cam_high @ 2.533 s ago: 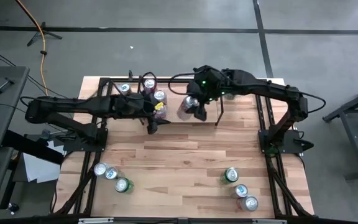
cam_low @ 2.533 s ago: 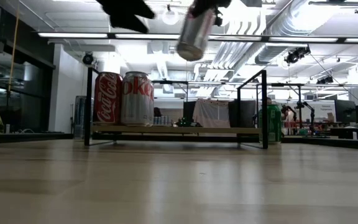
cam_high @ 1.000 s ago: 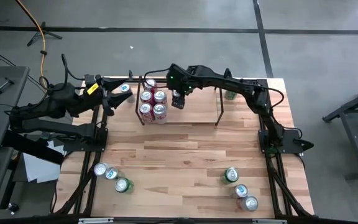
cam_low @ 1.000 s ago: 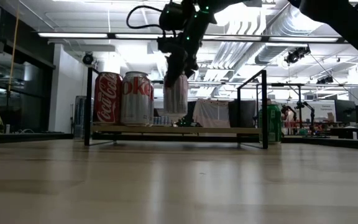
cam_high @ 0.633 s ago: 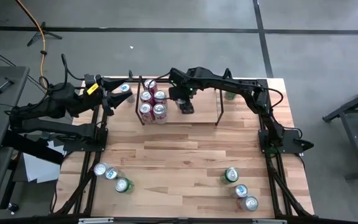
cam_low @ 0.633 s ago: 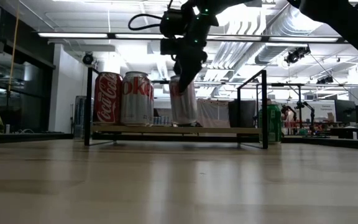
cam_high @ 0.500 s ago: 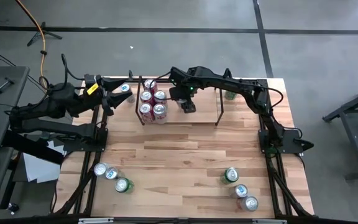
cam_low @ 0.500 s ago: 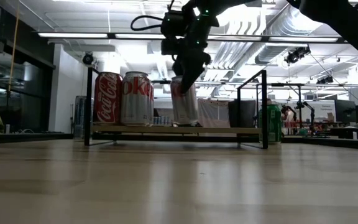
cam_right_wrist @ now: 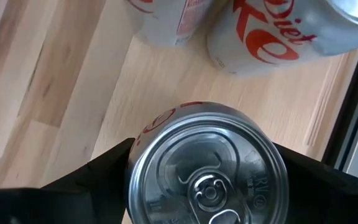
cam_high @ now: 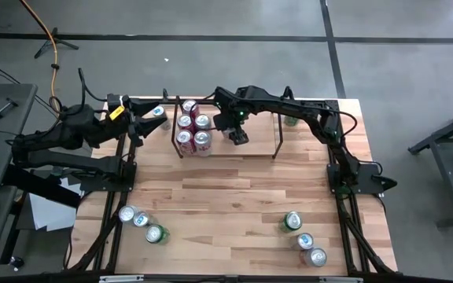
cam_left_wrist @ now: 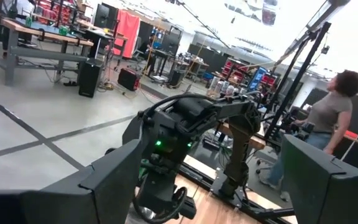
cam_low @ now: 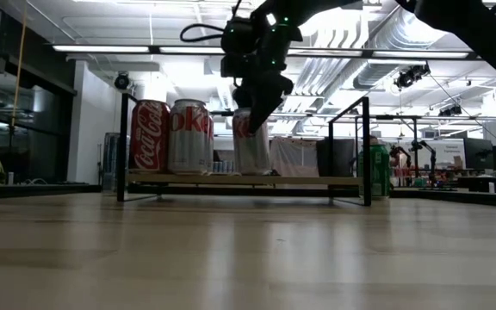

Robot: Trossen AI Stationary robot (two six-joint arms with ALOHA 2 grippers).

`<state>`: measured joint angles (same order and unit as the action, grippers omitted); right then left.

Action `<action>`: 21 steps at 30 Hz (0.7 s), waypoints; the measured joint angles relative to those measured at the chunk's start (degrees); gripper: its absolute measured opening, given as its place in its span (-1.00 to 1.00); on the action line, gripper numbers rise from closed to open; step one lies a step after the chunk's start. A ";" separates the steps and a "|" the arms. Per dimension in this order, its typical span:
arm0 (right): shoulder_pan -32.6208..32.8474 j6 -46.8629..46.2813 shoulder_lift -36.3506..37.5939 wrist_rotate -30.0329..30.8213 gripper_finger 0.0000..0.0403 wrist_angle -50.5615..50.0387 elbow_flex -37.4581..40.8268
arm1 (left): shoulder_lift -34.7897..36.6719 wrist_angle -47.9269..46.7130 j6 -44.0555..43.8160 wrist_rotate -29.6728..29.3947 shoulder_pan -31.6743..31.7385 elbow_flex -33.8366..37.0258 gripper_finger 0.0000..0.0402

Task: Place canned beverage on shelf
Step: Put the silver soda can on the shelf aligned with the other silver soda cans

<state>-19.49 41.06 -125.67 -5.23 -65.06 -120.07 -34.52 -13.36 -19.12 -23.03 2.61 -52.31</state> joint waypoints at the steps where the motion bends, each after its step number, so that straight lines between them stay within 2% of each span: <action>1: 0.09 -0.09 0.00 0.24 0.51 0.14 0.04 | 0.00 0.02 -0.30 0.00 0.00 0.00 0.47; 9: 0.13 -5.29 -0.24 0.76 0.51 1.51 -0.33 | 0.00 0.00 -0.30 0.00 -0.02 0.00 0.47; 21: 0.09 -5.20 -0.42 1.29 0.51 3.00 -0.31 | 0.00 -0.03 -0.30 -0.01 -0.02 0.00 0.47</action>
<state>-19.40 35.86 -126.08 -3.95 -62.06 -120.38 -34.52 -13.39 -19.42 -23.04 2.59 -52.31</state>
